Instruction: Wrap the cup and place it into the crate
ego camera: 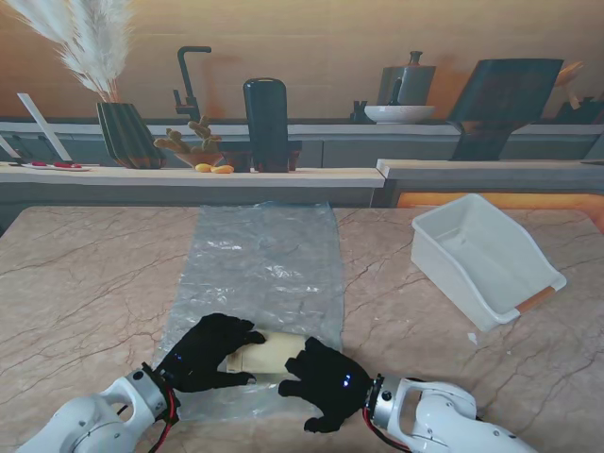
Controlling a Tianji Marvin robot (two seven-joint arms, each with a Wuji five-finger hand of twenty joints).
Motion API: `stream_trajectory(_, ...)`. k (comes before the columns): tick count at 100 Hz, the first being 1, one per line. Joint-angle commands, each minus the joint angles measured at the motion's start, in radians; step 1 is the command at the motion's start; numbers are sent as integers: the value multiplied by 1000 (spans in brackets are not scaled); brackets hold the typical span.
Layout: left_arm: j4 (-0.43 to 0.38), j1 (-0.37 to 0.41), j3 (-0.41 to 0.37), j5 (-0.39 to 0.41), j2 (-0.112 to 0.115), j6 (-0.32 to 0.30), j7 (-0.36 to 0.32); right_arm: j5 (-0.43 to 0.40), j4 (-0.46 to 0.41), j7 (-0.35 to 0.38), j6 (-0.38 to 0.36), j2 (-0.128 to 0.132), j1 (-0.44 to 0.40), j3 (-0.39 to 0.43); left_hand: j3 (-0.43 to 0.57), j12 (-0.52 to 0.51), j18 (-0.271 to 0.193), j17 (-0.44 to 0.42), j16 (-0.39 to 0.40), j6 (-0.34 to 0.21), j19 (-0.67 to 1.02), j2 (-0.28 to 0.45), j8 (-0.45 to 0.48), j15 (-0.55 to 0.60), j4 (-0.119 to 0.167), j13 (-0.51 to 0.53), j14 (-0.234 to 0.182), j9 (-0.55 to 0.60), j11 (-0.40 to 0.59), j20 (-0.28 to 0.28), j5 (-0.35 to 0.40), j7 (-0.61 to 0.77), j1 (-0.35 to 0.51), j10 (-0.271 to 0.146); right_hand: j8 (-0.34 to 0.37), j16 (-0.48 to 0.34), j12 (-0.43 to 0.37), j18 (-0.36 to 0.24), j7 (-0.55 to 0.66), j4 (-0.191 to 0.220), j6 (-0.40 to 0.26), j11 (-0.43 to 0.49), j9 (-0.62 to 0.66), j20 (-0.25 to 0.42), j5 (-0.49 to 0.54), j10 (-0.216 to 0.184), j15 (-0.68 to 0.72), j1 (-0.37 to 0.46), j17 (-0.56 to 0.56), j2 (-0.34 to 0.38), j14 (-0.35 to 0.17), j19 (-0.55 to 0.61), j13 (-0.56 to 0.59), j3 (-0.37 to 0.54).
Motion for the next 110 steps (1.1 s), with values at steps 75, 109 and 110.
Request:
stream_trajectory(75, 67, -104, 61, -73, 15, -7, -161, 169, 55, -25, 117, -75, 115, -21, 785, 38, -80, 25, 7, -68, -20, -160, 92, 22, -22, 7, -42, 151, 82, -13, 230, 151, 16, -48, -150, -210, -175, 31, 348, -97, -230, -148, 188, -70, 207, -38, -210, 321, 55, 140, 22, -25, 80, 52)
stream_trajectory(109, 84, -141, 71, -77, 19, -24, -183, 379, 140, 137, 165, -119, 220, -53, 796, 37, -89, 26, 2, -98, -28, -168, 99, 29, -29, 7, -48, 150, 95, -18, 243, 184, 51, -56, -92, -481, -321, 168, 356, -79, -184, -324, 323, -276, 195, -35, -703, 324, 164, 162, 130, -303, 262, 81)
stream_trajectory(110, 84, -143, 72, -79, 19, -24, -185, 388, 144, 143, 168, -120, 224, -56, 795, 37, -89, 26, 2, -98, -29, -167, 99, 29, -29, 7, -48, 150, 95, -18, 243, 185, 50, -56, -91, -489, -325, 170, 356, -79, -181, -330, 331, -283, 195, -32, -713, 325, 167, 166, 135, -306, 274, 78)
